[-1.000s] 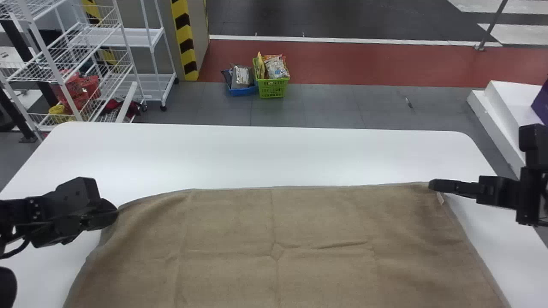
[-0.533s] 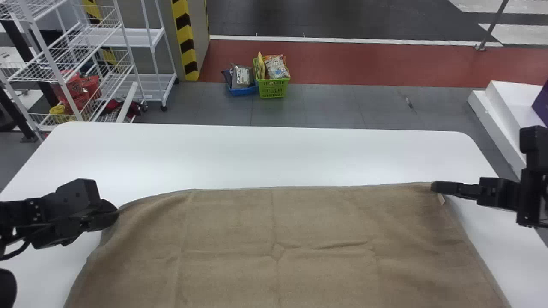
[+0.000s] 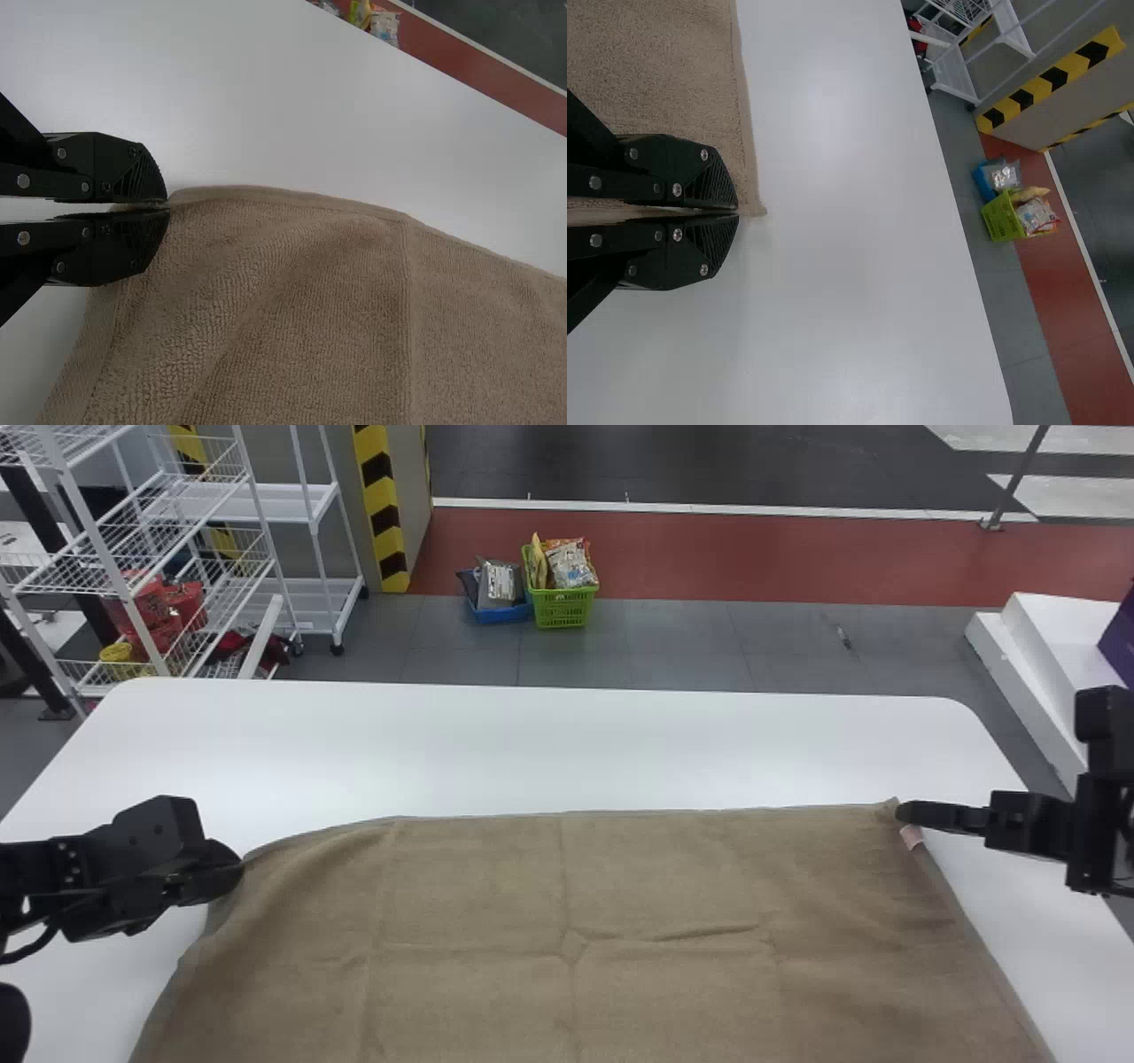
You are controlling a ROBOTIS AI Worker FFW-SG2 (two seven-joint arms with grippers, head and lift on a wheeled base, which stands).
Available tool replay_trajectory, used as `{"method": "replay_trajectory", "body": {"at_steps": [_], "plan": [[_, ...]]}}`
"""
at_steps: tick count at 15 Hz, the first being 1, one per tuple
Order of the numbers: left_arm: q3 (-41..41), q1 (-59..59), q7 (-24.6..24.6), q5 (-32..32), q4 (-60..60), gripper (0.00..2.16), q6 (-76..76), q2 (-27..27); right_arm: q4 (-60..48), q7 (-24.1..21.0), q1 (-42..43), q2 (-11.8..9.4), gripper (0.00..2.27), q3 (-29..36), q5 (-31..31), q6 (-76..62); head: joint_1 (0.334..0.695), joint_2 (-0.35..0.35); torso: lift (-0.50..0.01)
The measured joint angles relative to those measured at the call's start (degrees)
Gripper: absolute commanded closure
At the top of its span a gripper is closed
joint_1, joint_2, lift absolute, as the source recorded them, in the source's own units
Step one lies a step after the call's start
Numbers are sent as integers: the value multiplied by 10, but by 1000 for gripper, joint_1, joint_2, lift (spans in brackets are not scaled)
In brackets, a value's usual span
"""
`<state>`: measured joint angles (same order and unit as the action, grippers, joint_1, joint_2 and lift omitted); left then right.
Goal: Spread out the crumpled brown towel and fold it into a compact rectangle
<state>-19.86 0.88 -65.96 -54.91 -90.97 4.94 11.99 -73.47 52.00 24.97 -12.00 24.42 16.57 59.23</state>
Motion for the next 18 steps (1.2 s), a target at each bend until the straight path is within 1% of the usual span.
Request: {"method": "replay_trajectory", "body": {"at_steps": [2,4,6,7,10,11,13,16,18], "plan": [[-4,-2,6,3,0,1062,8,0,-5,10,-6,0,1109,9,-8,0,695,-26,-127],[-14,-6,12,10,0,1062,26,0,-23,31,-19,-1,1109,13,-14,4,695,-21,-127],[-30,-8,21,35,0,1062,40,0,-62,53,-44,-3,1109,15,-28,13,695,-13,-127],[-37,-8,30,47,0,1062,48,0,-82,60,-56,-5,1109,17,-37,18,695,-10,-127],[-46,-15,78,79,-4,1062,58,-1,-141,79,-90,-9,1109,21,-70,40,695,3,-127],[-48,-18,85,88,-8,1062,64,-3,-160,89,-100,-10,1109,22,-77,48,695,5,-127],[-53,-30,86,98,-20,1062,83,-7,-198,109,-126,-10,1109,22,-84,57,695,5,-127],[-64,-58,83,126,-45,1062,106,-8,-257,149,-165,-10,1106,21,-98,82,695,21,-127],[-81,-74,83,146,-52,1062,139,-7,-285,178,-185,-14,1106,22,-102,89,695,29,-127]]}}
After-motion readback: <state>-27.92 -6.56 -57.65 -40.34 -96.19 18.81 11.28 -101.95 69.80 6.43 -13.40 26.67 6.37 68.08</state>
